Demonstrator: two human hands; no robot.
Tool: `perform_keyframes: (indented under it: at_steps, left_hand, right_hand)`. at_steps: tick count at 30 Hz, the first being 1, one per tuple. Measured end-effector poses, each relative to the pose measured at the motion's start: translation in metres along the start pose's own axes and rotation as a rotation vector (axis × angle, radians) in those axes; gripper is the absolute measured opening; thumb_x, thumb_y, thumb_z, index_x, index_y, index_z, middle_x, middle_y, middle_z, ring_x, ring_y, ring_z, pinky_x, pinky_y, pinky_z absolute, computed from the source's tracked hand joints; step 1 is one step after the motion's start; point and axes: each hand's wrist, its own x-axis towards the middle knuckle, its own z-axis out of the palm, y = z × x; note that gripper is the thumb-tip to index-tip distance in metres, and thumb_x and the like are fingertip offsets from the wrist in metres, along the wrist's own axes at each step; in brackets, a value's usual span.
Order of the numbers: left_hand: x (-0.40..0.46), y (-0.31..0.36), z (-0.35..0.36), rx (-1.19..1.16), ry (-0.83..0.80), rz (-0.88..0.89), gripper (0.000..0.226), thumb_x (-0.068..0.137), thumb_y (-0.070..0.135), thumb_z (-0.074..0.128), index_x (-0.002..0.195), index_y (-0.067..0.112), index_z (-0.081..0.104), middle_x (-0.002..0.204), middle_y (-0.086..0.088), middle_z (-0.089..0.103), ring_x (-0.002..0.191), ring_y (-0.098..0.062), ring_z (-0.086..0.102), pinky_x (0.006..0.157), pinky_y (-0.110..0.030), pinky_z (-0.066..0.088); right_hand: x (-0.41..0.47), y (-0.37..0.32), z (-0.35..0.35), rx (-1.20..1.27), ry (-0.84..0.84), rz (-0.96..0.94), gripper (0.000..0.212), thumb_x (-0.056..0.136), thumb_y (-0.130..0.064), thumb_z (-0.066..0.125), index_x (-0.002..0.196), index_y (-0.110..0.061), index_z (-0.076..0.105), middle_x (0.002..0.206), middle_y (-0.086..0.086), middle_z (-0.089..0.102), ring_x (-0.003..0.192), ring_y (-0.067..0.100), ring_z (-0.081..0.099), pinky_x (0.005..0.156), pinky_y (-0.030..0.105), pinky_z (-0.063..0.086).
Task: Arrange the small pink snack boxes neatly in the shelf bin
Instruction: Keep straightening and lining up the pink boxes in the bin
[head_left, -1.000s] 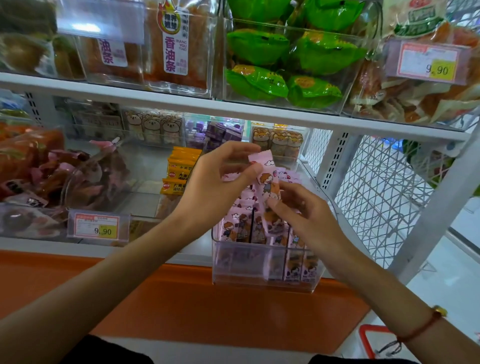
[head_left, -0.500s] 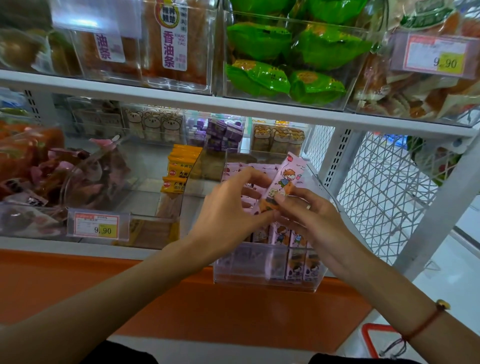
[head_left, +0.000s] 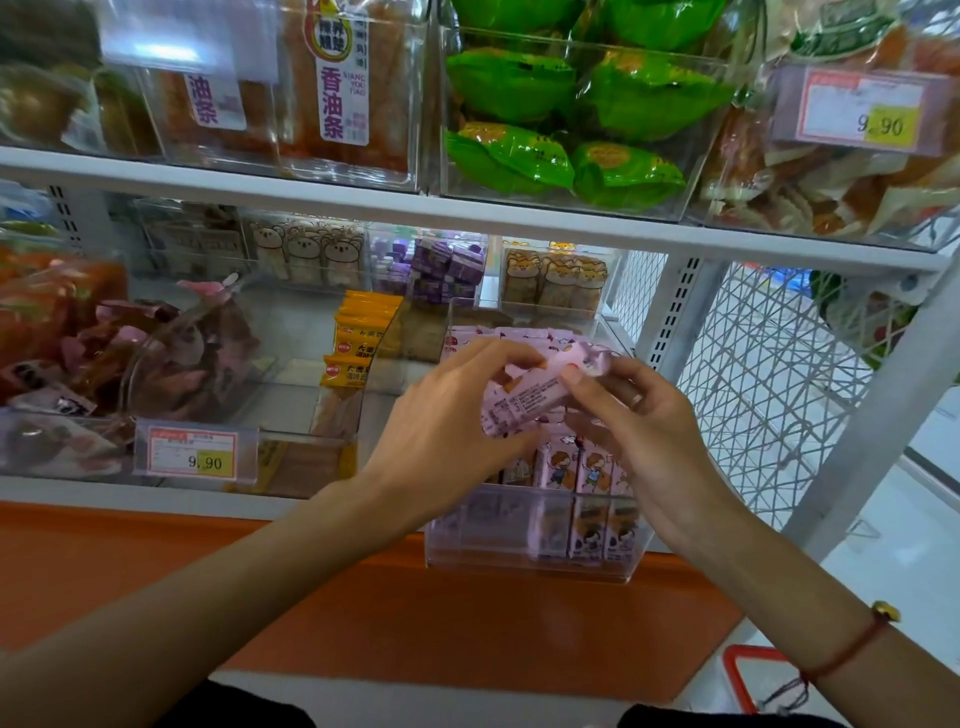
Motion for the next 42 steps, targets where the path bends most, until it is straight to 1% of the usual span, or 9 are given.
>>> perform_keyframes:
  at_steps: [5, 9, 14, 20, 23, 26, 32, 38, 42]
  left_hand:
    - [0.004, -0.003, -0.003, -0.231, -0.093, -0.150, 0.041, 0.083, 0.029, 0.071, 0.123, 0.028, 0.061, 0.109, 0.019, 0.067, 0.095, 0.001, 0.064, 0.080, -0.025, 0.056]
    - [0.004, 0.007, -0.003, -0.552, -0.272, -0.291, 0.019, 0.077, 0.038, 0.067, 0.097, 0.037, 0.067, 0.085, 0.020, 0.073, 0.078, -0.002, 0.070, 0.063, -0.012, 0.053]
    - [0.004, 0.008, 0.000, -0.589, -0.341, -0.349, 0.034, 0.073, 0.048, 0.060, 0.095, 0.025, 0.072, 0.087, 0.000, 0.075, 0.080, -0.019, 0.072, 0.071, -0.025, 0.059]
    - [0.005, 0.006, 0.000, -0.554, -0.366, -0.337, 0.035, 0.075, 0.052, 0.055, 0.096, 0.028, 0.071, 0.091, -0.011, 0.073, 0.084, -0.027, 0.068, 0.072, -0.033, 0.057]
    - [0.006, 0.003, -0.003, -0.485, -0.349, -0.267, 0.018, 0.086, 0.041, 0.057, 0.101, 0.036, 0.066, 0.088, 0.008, 0.073, 0.078, -0.004, 0.068, 0.068, -0.017, 0.056]
    - [0.007, -0.002, -0.006, -0.450, -0.280, -0.212, 0.023, 0.088, 0.027, 0.064, 0.107, 0.037, 0.058, 0.099, 0.018, 0.067, 0.089, 0.005, 0.065, 0.072, -0.007, 0.050]
    - [0.008, -0.010, -0.008, -0.421, -0.099, -0.163, 0.034, 0.079, 0.021, 0.074, 0.106, 0.034, 0.057, 0.107, 0.015, 0.066, 0.101, 0.003, 0.061, 0.087, -0.019, 0.053]
    - [0.005, -0.002, -0.009, -0.109, 0.040, -0.071, 0.042, 0.078, 0.043, 0.069, 0.118, 0.034, 0.060, 0.107, 0.015, 0.061, 0.098, -0.004, 0.057, 0.085, -0.035, 0.053]
    - [0.003, 0.007, -0.009, -0.020, 0.026, 0.056, 0.049, 0.078, 0.043, 0.069, 0.124, 0.031, 0.059, 0.106, 0.015, 0.052, 0.099, -0.007, 0.049, 0.082, -0.036, 0.051]
  right_hand:
    - [-0.001, -0.003, 0.000, -0.025, -0.052, 0.009, 0.055, 0.064, -0.039, 0.072, 0.113, -0.017, 0.062, 0.100, 0.000, 0.072, 0.087, 0.012, 0.070, 0.062, 0.017, 0.053]
    - [0.000, -0.002, -0.003, -0.039, 0.008, 0.058, 0.037, 0.078, -0.035, 0.069, 0.109, -0.016, 0.064, 0.088, 0.003, 0.074, 0.077, 0.017, 0.071, 0.061, 0.018, 0.052]
    - [0.002, 0.000, -0.002, -0.045, 0.053, 0.086, 0.041, 0.074, -0.040, 0.071, 0.104, -0.014, 0.066, 0.087, 0.004, 0.074, 0.082, 0.019, 0.072, 0.065, 0.022, 0.053]
    - [0.001, 0.000, -0.001, -0.058, 0.046, 0.043, 0.033, 0.083, -0.034, 0.068, 0.111, -0.018, 0.061, 0.087, 0.006, 0.074, 0.080, 0.017, 0.072, 0.064, 0.020, 0.054]
    - [0.000, -0.001, 0.001, -0.129, 0.017, -0.034, 0.032, 0.086, -0.034, 0.064, 0.116, -0.025, 0.060, 0.094, 0.005, 0.072, 0.081, 0.007, 0.070, 0.062, 0.014, 0.053]
    - [-0.002, -0.003, 0.001, -0.124, -0.065, -0.109, 0.042, 0.079, -0.034, 0.065, 0.120, -0.028, 0.058, 0.104, 0.003, 0.070, 0.098, 0.009, 0.067, 0.080, 0.022, 0.054]
    - [-0.004, -0.004, 0.004, -0.078, -0.188, -0.219, 0.037, 0.081, -0.013, 0.068, 0.115, -0.025, 0.061, 0.110, -0.002, 0.068, 0.108, 0.010, 0.062, 0.086, 0.022, 0.051]
    - [-0.007, -0.006, 0.007, -0.202, -0.070, -0.150, 0.060, 0.065, -0.055, 0.068, 0.119, -0.032, 0.054, 0.109, -0.005, 0.067, 0.095, 0.008, 0.068, 0.078, 0.025, 0.057]
    - [-0.004, -0.006, 0.005, -0.064, -0.021, -0.028, 0.035, 0.076, -0.043, 0.064, 0.098, -0.016, 0.066, 0.084, 0.000, 0.073, 0.078, 0.013, 0.071, 0.071, 0.025, 0.058]
